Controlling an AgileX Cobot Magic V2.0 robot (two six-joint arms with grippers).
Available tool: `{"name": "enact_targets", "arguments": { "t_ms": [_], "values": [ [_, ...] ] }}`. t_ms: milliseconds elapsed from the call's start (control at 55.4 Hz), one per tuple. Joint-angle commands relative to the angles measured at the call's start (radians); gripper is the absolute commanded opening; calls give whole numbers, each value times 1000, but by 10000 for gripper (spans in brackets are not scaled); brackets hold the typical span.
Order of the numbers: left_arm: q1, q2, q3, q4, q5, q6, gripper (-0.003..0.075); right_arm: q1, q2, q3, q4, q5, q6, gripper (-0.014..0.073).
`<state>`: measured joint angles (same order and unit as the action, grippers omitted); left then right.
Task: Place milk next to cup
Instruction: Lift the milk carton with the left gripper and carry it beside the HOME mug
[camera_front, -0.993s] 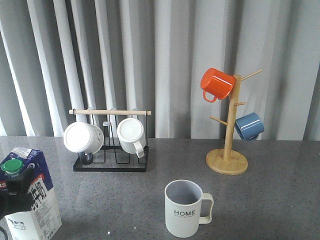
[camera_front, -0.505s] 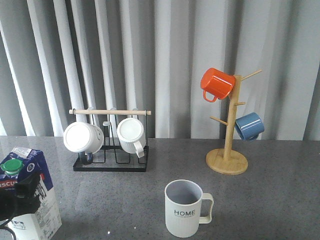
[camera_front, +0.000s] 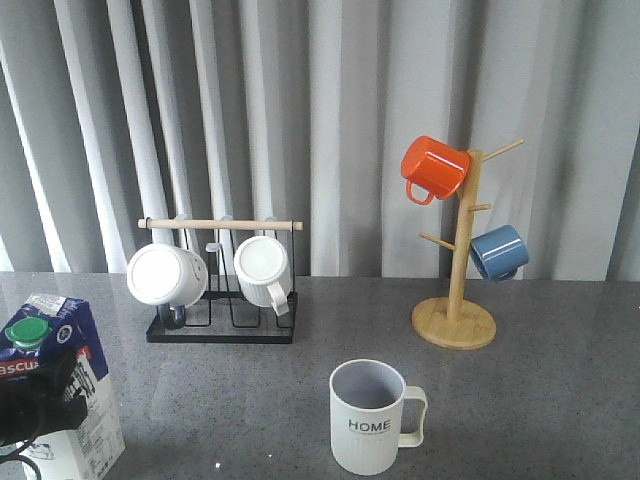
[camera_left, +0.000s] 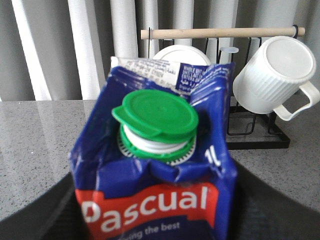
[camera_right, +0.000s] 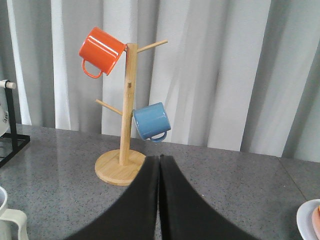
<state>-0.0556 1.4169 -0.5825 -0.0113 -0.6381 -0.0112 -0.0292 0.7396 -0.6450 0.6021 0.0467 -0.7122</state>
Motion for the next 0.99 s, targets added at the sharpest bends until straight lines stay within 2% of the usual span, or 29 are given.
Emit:
{"name": "enact_targets", "arguments": {
  "t_ms": [0, 162, 307, 560, 776, 866, 975],
  "values": [
    [-1, -25, -35, -35, -76, -2, 298, -3, -4, -31, 1, -66, -6, -3],
    [-1, -25, -35, -145, -79, -2, 132, -3, -4, -31, 1, -66, -6, -3],
    [-1, -25, -35, -159, -78, -2, 59, -3, -4, -31, 1, -66, -6, -3],
    [-6, -92, -35, -73, -95, -4, 52, -3, -4, -31, 1, -66, -6, -3],
    [-6, -171, -35, -36, -195, -42, 53, -3, -4, -31, 1, -66, -6, -3],
    [-6, -177, -35, -36, -184, -92, 53, -3, -4, -31, 1, -66, -6, -3],
    [-6, -177, -35, -36, -91, -139, 54, -3, -4, -31, 1, -66, -6, -3]
  ]
}}
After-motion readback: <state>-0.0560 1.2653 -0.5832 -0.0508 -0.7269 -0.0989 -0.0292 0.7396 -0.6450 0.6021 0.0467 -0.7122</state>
